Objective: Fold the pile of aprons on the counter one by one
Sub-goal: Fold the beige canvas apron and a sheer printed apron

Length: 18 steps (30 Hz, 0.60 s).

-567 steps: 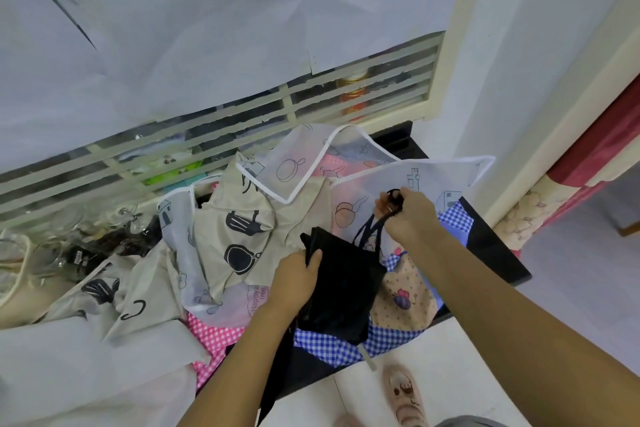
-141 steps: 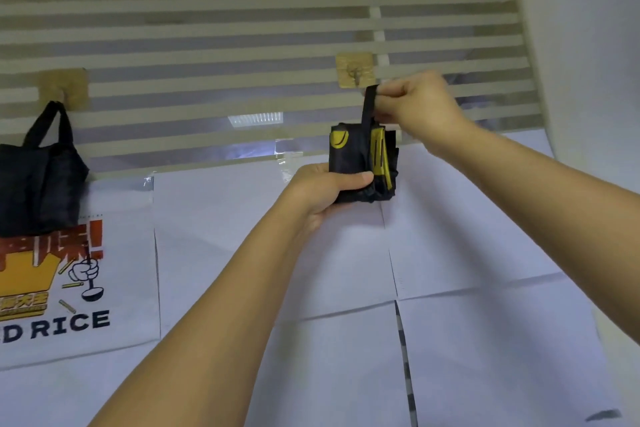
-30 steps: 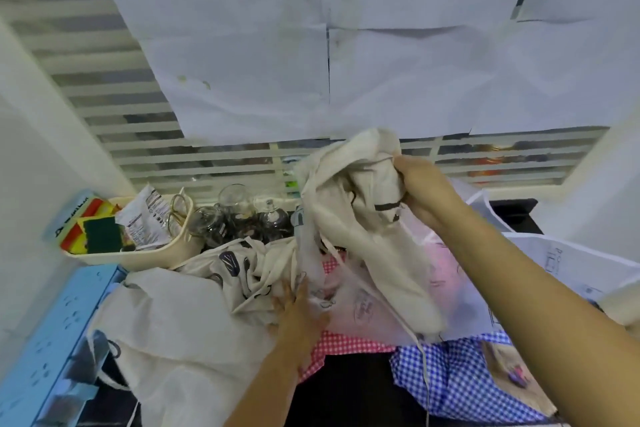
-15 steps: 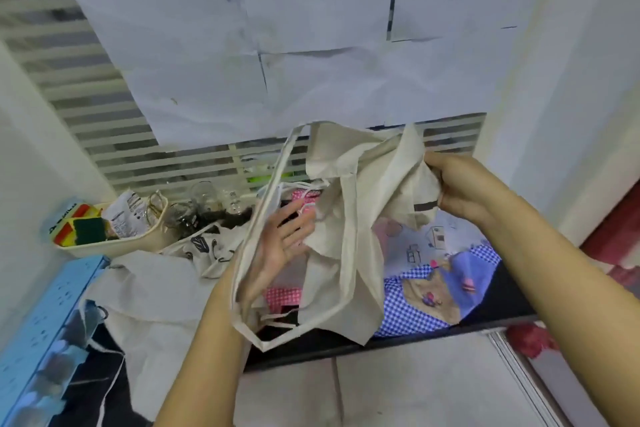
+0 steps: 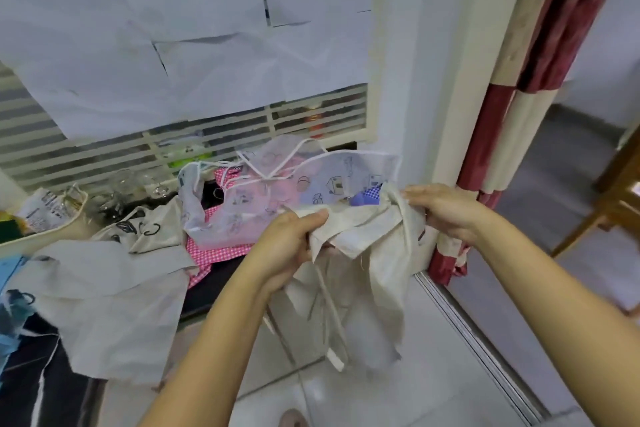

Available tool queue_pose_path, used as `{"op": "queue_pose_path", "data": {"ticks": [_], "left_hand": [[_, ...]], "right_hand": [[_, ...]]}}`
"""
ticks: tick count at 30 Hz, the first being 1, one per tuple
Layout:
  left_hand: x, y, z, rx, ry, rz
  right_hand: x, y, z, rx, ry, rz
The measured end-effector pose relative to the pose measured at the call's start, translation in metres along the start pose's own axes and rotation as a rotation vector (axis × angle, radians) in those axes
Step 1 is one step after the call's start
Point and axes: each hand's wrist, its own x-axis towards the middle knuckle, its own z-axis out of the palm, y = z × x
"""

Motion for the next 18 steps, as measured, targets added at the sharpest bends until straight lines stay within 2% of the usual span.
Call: {"op": "queue_pose_path", "data": {"ticks": [4,6,8,10,13,16,18], "left_hand": [[-0.002,-0.01,0.036,-0.297,-0.007,-0.132],[0.004,-0.017,0.044,-0.444,0.004,-0.195],[0.012,-0.022,0.044,-0.508,0.023,-0.23],[0.017,-0.026,0.041,-0.545,0.031,-0.26],[0.023,-0.029,0.034,-0.578,0.022,-0.282],[0.027,-0.029,0.026,-0.421,0.002,-0.27],[0.026,-0.028,0.02,-0.229,0.004,-0.255]], "right_hand": [[-0.017,0.021,-0.021,-0.173,0.35,-0.069],[-0.026,0.028,-0.014,-0.13,0.443,-0.153],[-0.035,0.035,0.002,-0.096,0.405,-0.227],[-0.042,0.041,0.018,-0.167,0.382,-0.273],[-0.042,0.049,0.035,-0.188,0.304,-0.217],[-0.033,0.054,0.046,-0.172,0.112,-0.056],[-0.026,0.053,0.052,-0.039,0.106,-0.043]]}}
